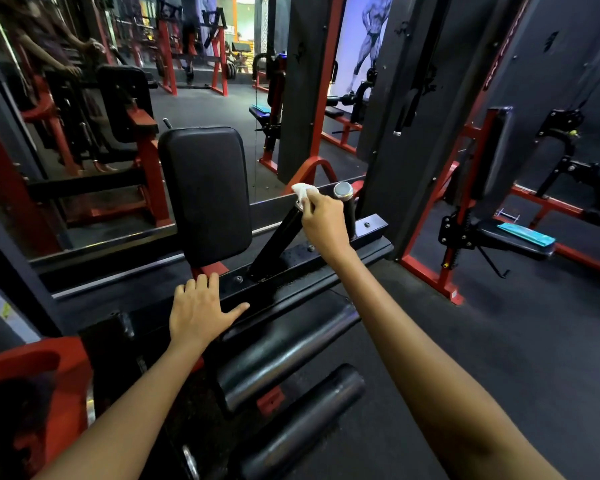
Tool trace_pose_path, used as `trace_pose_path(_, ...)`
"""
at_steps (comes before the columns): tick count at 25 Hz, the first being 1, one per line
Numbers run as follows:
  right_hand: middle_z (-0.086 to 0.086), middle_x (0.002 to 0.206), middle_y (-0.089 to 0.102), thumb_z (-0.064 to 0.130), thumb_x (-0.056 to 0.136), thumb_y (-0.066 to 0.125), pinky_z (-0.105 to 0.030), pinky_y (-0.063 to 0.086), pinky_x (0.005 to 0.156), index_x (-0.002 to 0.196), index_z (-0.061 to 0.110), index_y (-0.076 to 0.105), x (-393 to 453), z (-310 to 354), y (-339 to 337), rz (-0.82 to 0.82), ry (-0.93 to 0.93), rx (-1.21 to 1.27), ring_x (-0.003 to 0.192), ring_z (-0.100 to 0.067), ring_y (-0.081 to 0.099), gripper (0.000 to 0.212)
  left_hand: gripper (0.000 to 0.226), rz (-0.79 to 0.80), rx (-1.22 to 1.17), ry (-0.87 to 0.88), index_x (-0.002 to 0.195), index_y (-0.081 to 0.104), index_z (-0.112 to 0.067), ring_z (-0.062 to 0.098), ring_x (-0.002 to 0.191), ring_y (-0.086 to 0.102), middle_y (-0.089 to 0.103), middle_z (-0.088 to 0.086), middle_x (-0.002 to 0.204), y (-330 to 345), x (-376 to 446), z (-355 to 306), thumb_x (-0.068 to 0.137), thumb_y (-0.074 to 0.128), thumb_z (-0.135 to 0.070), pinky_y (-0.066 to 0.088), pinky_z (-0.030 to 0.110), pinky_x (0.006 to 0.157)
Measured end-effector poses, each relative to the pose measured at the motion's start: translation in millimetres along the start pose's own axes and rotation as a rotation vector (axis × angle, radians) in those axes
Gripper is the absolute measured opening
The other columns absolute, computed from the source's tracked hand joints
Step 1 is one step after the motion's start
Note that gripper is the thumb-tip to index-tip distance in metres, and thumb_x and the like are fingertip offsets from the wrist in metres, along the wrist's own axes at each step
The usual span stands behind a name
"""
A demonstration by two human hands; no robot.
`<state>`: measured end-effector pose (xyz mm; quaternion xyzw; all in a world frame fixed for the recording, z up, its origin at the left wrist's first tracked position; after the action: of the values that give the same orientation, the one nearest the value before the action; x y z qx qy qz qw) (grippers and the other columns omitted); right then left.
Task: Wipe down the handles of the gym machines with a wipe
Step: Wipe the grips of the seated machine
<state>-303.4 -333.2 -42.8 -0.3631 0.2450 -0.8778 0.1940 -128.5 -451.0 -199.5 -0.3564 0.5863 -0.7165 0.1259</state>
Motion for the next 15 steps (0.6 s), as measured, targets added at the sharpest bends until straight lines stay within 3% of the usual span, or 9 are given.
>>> trace_pose_path(3,-0.012,0.089,0.065,-0.008,0.085,0.046,-0.025,0.039,0.063,0.085,-0.001,0.063,-14.9,14.4,-3.4,-0.065,-0.142,-0.05,0.076,-0.026,0.061,0.019,0.08,0.003,0.008,-0.004,0.099,0.06,-0.002,0.029,0.072,0.058,0.06,0.012,0.08,0.3,1.0,0.4,0.071,0.052,-0.077,0.045,0.04,0.064)
trace_pose_path(5,-0.009,0.088,0.064,-0.008,0.085,0.045,-0.027,0.038,0.062,0.085,0.002,0.063,-9.5,19.6,1.7,-0.019,-0.18,-0.05,0.076,-0.025,0.061,0.021,0.081,-0.002,0.0,0.0,0.097,0.06,-0.002,0.029,0.071,0.058,0.06,0.013,0.08,0.2,1.2,0.1,0.073,0.049,-0.078,0.044,0.04,0.064)
trace_pose_path(8,-0.004,0.081,0.064,0.008,0.094,0.045,-0.025,0.042,0.065,0.11,0.008,0.066,4.6,-6.1,4.3,0.033,0.02,0.033,0.071,-0.018,0.058,0.026,0.081,-0.007,-0.005,0.006,0.096,0.06,-0.001,0.031,0.071,0.058,0.06,0.014,0.079,-1.3,0.4,-0.6,0.073,0.048,-0.078,0.044,0.04,0.063)
trace_pose_path(9,-0.003,0.077,0.063,0.009,0.094,0.046,-0.025,0.041,0.063,0.109,0.007,0.066,2.6,-13.1,2.5,0.017,0.05,0.046,0.067,-0.016,0.056,0.025,0.081,-0.005,-0.007,0.003,0.097,0.061,-0.001,0.031,0.072,0.059,0.06,0.014,0.08,-1.2,0.2,-0.5,0.073,0.05,-0.077,0.045,0.04,0.064)
trace_pose_path(12,0.004,0.067,0.053,-0.002,0.087,0.049,-0.023,0.034,0.057,0.073,0.008,0.057,-13.6,0.6,-4.0,-0.039,-0.086,0.001,0.056,-0.009,0.046,0.018,0.081,-0.001,0.001,-0.006,0.099,0.061,-0.003,0.03,0.074,0.059,0.061,0.013,0.083,-1.3,0.6,0.1,0.072,0.049,-0.078,0.045,0.04,0.066)
trace_pose_path(13,0.004,0.066,0.052,-0.002,0.087,0.05,-0.023,0.034,0.057,0.068,0.008,0.052,-13.5,5.8,-3.1,-0.037,-0.135,-0.012,0.056,-0.009,0.046,0.021,0.082,0.004,0.0,-0.003,0.1,0.061,-0.003,0.029,0.074,0.059,0.061,0.012,0.082,-0.7,0.8,-0.3,0.073,0.045,-0.08,0.045,0.039,0.066)
trace_pose_path(15,-0.001,0.068,0.059,0.006,0.091,0.051,-0.022,0.037,0.056,0.074,0.003,0.059,-2.1,4.3,0.9,0.01,-0.119,-0.014,0.059,-0.012,0.053,0.019,0.086,0.011,-0.007,0.005,0.097,0.06,-0.003,0.029,0.071,0.058,0.06,0.012,0.08,0.7,0.7,-0.2,0.075,0.033,-0.081,0.044,0.039,0.063)
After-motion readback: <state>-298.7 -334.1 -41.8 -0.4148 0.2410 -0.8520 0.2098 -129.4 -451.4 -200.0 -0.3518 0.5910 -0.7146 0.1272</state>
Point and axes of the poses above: each hand's wrist, its own x-axis towards the middle knuckle, its own y-axis out of the palm, z = x × y, the point moved 10 cm from there along x, towards the middle knuckle
